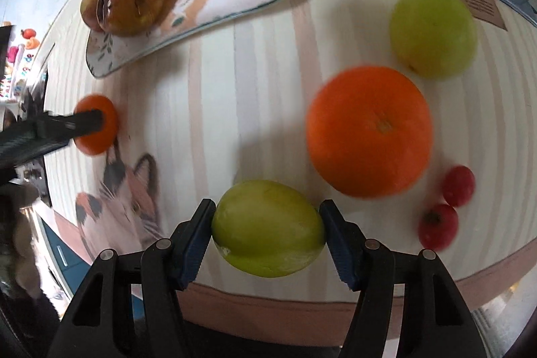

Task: Organize fruits
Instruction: 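Grasp a tangerine with the left tool while the right tool grasps a green apple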

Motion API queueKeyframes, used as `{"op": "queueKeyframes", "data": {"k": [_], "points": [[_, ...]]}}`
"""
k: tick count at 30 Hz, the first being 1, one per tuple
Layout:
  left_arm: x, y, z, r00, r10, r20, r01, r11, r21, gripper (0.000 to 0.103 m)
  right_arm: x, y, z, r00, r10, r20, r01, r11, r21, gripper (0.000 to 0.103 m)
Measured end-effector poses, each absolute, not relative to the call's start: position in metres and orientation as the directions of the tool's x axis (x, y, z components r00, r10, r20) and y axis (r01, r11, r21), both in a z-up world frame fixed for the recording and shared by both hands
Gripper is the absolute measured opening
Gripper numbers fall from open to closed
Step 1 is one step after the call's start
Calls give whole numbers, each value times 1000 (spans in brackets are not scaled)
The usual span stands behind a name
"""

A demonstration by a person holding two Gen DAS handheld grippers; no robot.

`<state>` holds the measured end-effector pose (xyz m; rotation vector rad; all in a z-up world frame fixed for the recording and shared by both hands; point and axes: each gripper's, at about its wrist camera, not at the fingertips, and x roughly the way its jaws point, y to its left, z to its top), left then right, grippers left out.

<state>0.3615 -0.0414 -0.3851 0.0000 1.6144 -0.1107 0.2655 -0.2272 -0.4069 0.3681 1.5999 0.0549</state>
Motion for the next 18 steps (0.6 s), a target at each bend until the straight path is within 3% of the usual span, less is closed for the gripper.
{"op": "queueKeyframes", "data": {"k": [2,18], "points": [[361,-41,-389,-40,-53,-998,63,996,-55,62,269,-224,-402,-12,255,-967,200,948,248,67],[286,-69,-394,-67,-88,-994,146,985,-97,61,283,-269,-393,-44,320,-947,250,921,299,73]]}}
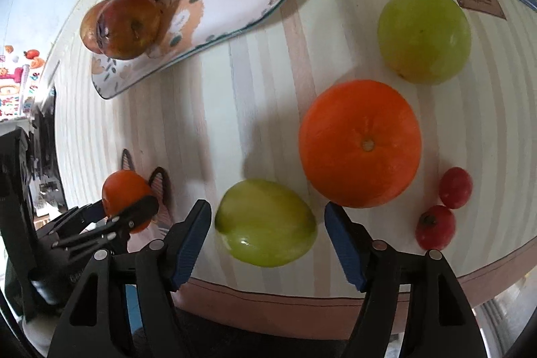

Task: Organize fruits
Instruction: 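Grasp a tangerine with the left tool while the right tool grasps a green apple, then carry the tangerine and green apple onto the floral plate and open both tools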

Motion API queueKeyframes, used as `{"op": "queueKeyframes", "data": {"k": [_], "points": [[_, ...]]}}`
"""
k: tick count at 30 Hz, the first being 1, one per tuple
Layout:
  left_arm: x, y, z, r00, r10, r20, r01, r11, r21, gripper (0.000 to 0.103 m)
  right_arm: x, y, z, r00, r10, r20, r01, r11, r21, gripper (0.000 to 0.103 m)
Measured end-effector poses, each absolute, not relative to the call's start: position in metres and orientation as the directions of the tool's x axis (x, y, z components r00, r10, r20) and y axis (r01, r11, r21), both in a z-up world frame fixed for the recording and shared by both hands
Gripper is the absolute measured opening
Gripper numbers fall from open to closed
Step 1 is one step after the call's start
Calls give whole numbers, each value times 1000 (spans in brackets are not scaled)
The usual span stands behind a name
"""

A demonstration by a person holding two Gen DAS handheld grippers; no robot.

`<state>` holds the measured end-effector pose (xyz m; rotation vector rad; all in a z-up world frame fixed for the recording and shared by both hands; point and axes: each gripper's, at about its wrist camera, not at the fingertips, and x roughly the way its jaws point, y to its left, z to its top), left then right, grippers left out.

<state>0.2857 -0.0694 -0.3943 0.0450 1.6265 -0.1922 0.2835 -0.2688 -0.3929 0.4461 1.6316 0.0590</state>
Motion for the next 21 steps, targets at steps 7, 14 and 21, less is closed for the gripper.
{"op": "queueKeyframes", "data": {"k": [7,14,21], "points": [[281,-87,-391,-45,-98,-994,155,982,-104,61,282,-251,-398,-33,326,-945,210,927,312,65],[288,-71,-351,9,-167,-986,143,976,-164,61,280,-249,-385,36,360,-932,245,901,358,65],[336,-50,-301,102,-198,-975,91,978,-189,61,312,-265,-342,157,380,-912,243,880,408,65]]}}
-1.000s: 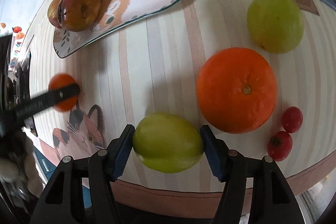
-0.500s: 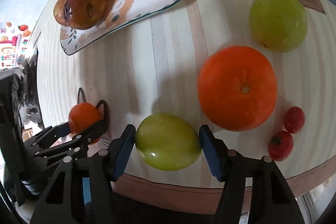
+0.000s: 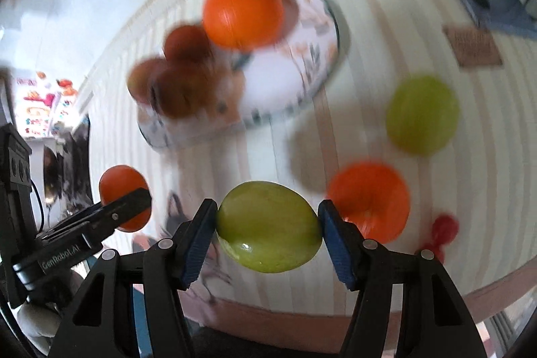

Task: Organize fruits
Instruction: 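Carry the tangerine and green apple onto the floral plate and open both tools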

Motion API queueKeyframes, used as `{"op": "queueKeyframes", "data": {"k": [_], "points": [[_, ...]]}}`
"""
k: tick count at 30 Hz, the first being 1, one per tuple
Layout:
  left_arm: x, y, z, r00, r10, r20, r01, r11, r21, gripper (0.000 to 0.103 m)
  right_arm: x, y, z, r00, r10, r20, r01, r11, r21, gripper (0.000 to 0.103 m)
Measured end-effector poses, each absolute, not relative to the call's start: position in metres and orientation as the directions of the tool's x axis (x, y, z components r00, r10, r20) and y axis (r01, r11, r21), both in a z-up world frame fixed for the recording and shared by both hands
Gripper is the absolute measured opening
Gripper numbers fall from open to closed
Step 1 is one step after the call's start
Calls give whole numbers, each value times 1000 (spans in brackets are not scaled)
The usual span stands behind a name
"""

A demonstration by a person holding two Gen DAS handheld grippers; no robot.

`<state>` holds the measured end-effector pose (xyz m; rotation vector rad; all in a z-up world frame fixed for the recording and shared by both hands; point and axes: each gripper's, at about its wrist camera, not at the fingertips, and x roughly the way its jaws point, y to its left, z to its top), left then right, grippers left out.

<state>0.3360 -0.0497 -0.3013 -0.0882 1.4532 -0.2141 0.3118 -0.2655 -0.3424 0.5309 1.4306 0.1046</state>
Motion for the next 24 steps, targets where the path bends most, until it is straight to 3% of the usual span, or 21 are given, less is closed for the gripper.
{"op": "queueKeyframes", "data": {"k": [7,16,21,24], "points": [[386,-37,-317,95,-113,-989,81,991,-105,61,371,-274,-329,216,308,-927,213,912,352,65],[412,-42,-343,51,-62,-997,81,995,-57,61,420,-250,-347,182,119,-976,77,988,135,65],[418,-46,-360,21,-47,-999,76,996,-46,62,423,-244,-363,156,108,-982,71,990,120,65],[419,-45,-362,22,-61,-998,62,996,-60,62,421,-246,-367,156,118,-981,89,987,133,76]]}}
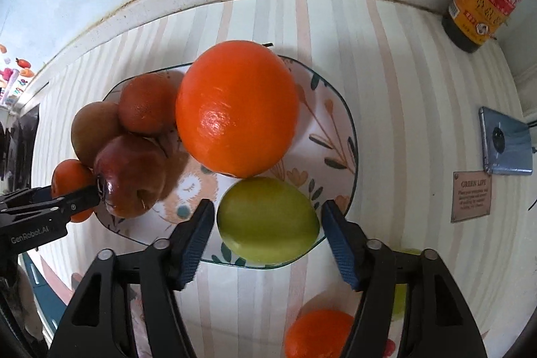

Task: Organize fruits
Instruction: 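Carry the tangerine and green apple onto the floral plate and open both tools, then withdraw both tools from the plate toward the remaining fruits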

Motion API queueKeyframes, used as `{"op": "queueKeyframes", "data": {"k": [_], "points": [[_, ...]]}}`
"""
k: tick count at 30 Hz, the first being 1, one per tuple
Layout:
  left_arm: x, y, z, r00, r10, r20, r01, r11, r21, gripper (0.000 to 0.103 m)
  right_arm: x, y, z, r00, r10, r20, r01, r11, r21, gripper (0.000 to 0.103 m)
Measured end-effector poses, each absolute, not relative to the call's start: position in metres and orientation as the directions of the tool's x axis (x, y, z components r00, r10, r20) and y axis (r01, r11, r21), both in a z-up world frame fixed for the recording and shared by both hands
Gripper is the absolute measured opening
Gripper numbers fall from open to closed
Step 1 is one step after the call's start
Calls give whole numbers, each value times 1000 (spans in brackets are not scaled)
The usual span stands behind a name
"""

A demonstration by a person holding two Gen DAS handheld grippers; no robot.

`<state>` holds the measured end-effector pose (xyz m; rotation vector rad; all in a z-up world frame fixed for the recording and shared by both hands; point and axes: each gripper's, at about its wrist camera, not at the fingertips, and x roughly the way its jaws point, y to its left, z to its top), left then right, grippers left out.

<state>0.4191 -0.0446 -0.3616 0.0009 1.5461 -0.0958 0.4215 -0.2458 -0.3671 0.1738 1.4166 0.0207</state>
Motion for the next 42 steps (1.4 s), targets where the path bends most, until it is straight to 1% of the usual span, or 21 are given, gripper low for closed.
{"op": "queueKeyframes", "data": {"k": [1,2,3,4,6,9,16,24,30,42], "points": [[419,-43,-362,20,-68,-997,58,996,-67,62,420,-246,-367,159,116,-980,92,987,132,86],[419,-43,-363,19,-78,-997,55,996,-76,72,421,-247,-366,162,121,-979,95,986,137,94],[420,-41,-362,24,-92,-995,50,995,-91,94,420,-248,-364,164,128,-978,99,984,146,94],[419,-33,-357,38,-110,-993,44,993,-109,99,419,-250,-361,166,134,-977,107,982,153,95],[420,-29,-349,65,-139,-988,39,990,-136,99,416,-254,-355,177,128,-976,121,981,150,95],[419,-24,-343,76,-141,-987,36,990,-139,99,409,-258,-346,184,142,-973,133,977,168,95],[400,-11,-316,140,-95,-986,41,995,-90,99,383,-250,-320,225,147,-963,133,975,180,95],[341,-9,-283,221,-85,-971,37,996,-79,99,346,-233,-285,279,129,-952,113,980,166,95],[305,-18,-243,307,-92,-947,69,995,-74,99,314,-224,-246,337,76,-938,99,988,115,95],[262,-30,-164,448,-114,-887,112,991,-71,99,247,-228,-160,486,45,-873,88,991,100,96]]}}
